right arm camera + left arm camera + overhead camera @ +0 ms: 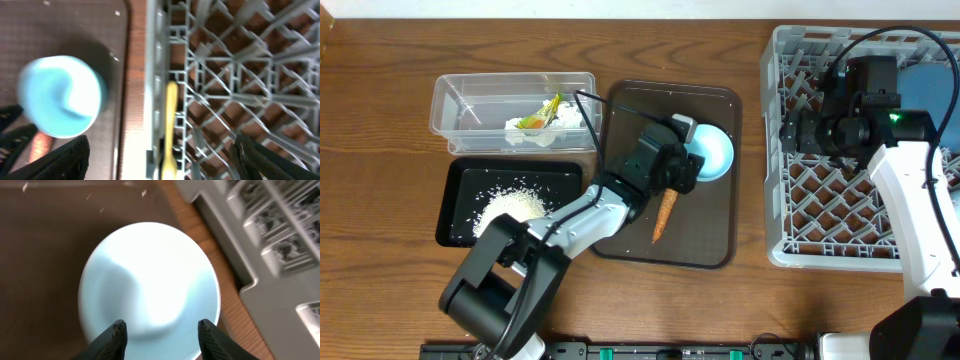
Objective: Sort waste into correct bins and load items into the dishwasher rack
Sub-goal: 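Set the emptied bowl on the brown tray with the left gripper, then grasp the light-blue bowl rim with the right gripper, then carry the bowl with the right gripper and place it in the rack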
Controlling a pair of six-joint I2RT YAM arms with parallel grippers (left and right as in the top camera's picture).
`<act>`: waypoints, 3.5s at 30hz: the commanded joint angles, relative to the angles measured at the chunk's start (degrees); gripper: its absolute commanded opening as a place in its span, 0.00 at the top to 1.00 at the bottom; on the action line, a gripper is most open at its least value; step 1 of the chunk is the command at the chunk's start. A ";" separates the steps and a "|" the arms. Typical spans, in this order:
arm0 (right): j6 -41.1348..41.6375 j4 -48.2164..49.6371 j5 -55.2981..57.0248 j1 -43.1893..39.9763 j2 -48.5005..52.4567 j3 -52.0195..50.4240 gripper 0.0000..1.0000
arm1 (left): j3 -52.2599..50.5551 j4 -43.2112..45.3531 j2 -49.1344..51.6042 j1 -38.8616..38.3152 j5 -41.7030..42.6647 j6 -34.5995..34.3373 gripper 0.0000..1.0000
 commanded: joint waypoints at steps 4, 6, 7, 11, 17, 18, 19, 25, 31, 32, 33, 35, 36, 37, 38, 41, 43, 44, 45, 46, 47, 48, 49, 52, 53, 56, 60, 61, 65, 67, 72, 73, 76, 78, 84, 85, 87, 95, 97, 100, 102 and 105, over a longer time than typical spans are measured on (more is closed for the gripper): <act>0.11 3.56 -7.98 1.03 -0.31 0.66 0.12 | 0.81 -10.93 -9.79 4.87 -0.31 0.33 0.50; 0.11 5.14 -8.15 1.57 -0.24 0.66 0.13 | 0.81 -16.90 -13.33 6.93 -0.31 0.35 0.51; 0.11 5.84 -8.13 2.01 -0.15 0.66 0.13 | 0.81 -19.52 -14.82 7.89 -0.31 0.35 0.50; 0.11 8.85 -8.13 5.11 1.42 0.66 0.13 | 0.81 -29.86 -20.63 12.33 -0.35 0.35 0.50; 0.11 12.46 -6.40 10.54 6.99 0.66 0.17 | 0.81 -39.47 -25.94 19.04 -0.35 0.33 0.50; 0.13 13.16 -5.57 11.32 8.28 0.66 0.20 | 0.81 -40.41 -26.40 20.04 -0.35 0.33 0.50; 0.13 13.84 -4.76 12.04 9.66 0.66 0.21 | 0.81 -41.13 -26.60 20.76 -0.35 0.33 0.50; 4.44 14.95 0.57 14.23 17.42 0.66 0.36 | 0.79 -43.80 -26.67 22.49 -0.33 0.33 0.50; 6.16 14.82 -0.22 14.49 22.32 0.66 0.52 | 0.79 -43.93 -26.67 22.51 -0.33 0.33 0.50; 6.16 14.82 -0.44 14.56 22.75 0.66 0.54 | 0.79 -43.93 -26.67 22.49 -0.33 0.33 0.50; 6.16 14.86 -0.44 14.64 23.10 0.66 0.57 | 0.79 -43.95 -26.67 22.49 -0.33 0.33 0.50; 6.16 14.93 -0.39 14.86 23.47 0.66 0.70 | 0.79 -43.95 -26.67 22.49 -0.31 0.33 0.49; 6.19 14.97 -0.42 14.86 23.45 0.66 0.75 | 0.79 -43.95 -26.67 22.49 -0.33 0.33 0.49; 6.19 15.04 -0.39 14.86 23.47 0.66 0.80 | 0.79 -43.93 -26.67 22.49 -0.33 0.33 0.50; 6.16 15.04 -0.37 14.84 23.47 0.66 0.85 | 0.79 -43.93 -26.67 22.49 -0.33 0.33 0.49; 6.19 15.10 -0.39 14.84 23.45 0.66 0.99 | 0.79 -43.95 -26.67 22.49 -0.33 0.33 0.49; 6.19 15.06 -0.39 14.84 23.45 0.66 0.99 | 0.79 -43.95 -26.67 22.49 -0.33 0.33 0.49; 6.19 15.06 -0.39 14.84 23.45 0.66 0.99 | 0.79 -43.95 -26.67 22.49 -0.33 0.33 0.49; 6.19 15.06 -0.37 14.84 23.45 0.66 0.99 | 0.79 -43.95 -26.67 22.49 -0.33 0.33 0.49; 6.19 15.06 -0.37 14.84 23.47 0.66 0.99 | 0.79 -43.95 -26.67 22.49 -0.33 0.33 0.49; 6.19 15.04 -0.37 14.84 23.47 0.66 0.99 | 0.79 -43.95 -26.67 22.49 -0.33 0.33 0.49; 6.19 15.02 -0.37 14.84 23.47 0.66 0.99 | 0.79 -43.95 -26.67 22.49 -0.33 0.33 0.49; 6.16 15.06 -0.37 14.84 23.45 0.66 0.99 | 0.79 -43.93 -26.67 22.49 -0.33 0.33 0.49; 5.46 16.31 -0.33 14.78 23.21 0.92 0.99 | 0.79 -43.95 -26.67 22.49 -0.33 0.33 0.49; 4.26 16.44 -0.33 14.73 22.93 1.38 0.99 | 0.79 -43.95 -26.67 22.49 -0.33 0.33 0.49; 1.86 15.47 1.73 14.40 20.90 4.33 0.99 | 0.79 -43.95 -26.67 22.49 -0.33 0.31 0.49; -1.44 14.86 7.63 14.32 16.02 8.74 0.99 | 0.79 -43.95 -26.67 22.49 -0.33 0.33 0.49; -2.45 14.88 9.40 14.32 14.78 9.57 0.99 | 0.79 -43.95 -26.67 22.49 -0.33 0.33 0.49; -6.86 16.72 23.61 14.29 9.38 11.76 0.99 | 0.79 -43.93 -26.67 22.49 -0.35 0.33 0.49; -10.27 18.86 34.34 14.29 7.41 11.74 0.99 | 0.79 -43.93 -26.67 22.49 -0.35 0.33 0.49; -20.55 26.69 60.61 12.83 6.80 11.72 0.99 | 0.79 -43.93 -26.67 22.49 -0.35 0.33 0.49; -23.15 28.41 62.60 12.00 7.04 11.69 0.99 | 0.79 -43.93 -26.67 22.49 -0.35 0.33 0.49; -27.61 31.74 64.41 8.85 7.65 11.69 0.99 | 0.79 -43.87 -26.67 22.49 -0.35 0.33 0.49; -27.82 31.98 64.39 6.45 8.09 11.69 0.99 | 0.79 -43.95 -26.67 22.49 -0.35 0.33 0.49; -28.92 30.23 66.23 0.33 11.37 11.65 0.99 | 0.79 -43.93 -26.67 22.51 -0.37 0.33 0.49; -29.05 30.25 66.69 -0.48 12.22 11.65 0.99 | 0.79 -43.93 -26.67 22.51 -0.35 0.33 0.49; -29.05 30.27 66.97 -1.88 13.99 11.65 0.99 | 0.79 -43.95 -26.67 22.49 -0.35 0.33 0.50; -28.11 29.88 66.95 -4.17 20.20 11.63 0.99 | 0.79 -44.00 -26.67 22.49 -0.33 0.33 0.49; -26.71 29.31 66.93 -4.11 21.42 11.63 0.99 | 0.79 -43.98 -26.67 22.51 -0.35 0.33 0.49; -24.37 27.26 66.86 -3.82 23.28 11.63 0.99 | 0.79 -44.00 -26.67 22.51 -0.33 0.33 0.49; -22.47 25.57 66.69 -3.45 24.41 11.63 0.99 | 0.79 -44.00 -26.67 22.49 -0.33 0.33 0.49; -19.02 23.30 66.64 -2.67 25.49 11.63 0.99 | 0.79 -43.95 -26.67 22.51 -0.35 0.33 0.49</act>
